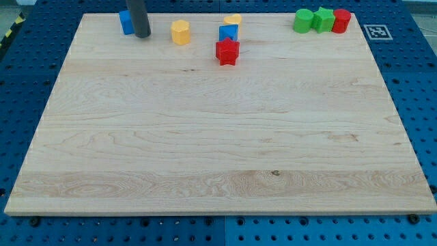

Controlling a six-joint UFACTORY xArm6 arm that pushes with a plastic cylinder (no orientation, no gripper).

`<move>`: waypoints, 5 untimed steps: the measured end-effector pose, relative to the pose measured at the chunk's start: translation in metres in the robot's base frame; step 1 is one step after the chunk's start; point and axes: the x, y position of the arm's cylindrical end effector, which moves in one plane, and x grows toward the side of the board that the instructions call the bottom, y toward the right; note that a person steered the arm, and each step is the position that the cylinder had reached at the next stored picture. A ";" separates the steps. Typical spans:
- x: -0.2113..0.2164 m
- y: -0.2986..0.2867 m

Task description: Move the yellow hexagon towards the blue triangle

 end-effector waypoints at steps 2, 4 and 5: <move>0.004 0.039; 0.004 0.040; 0.004 0.041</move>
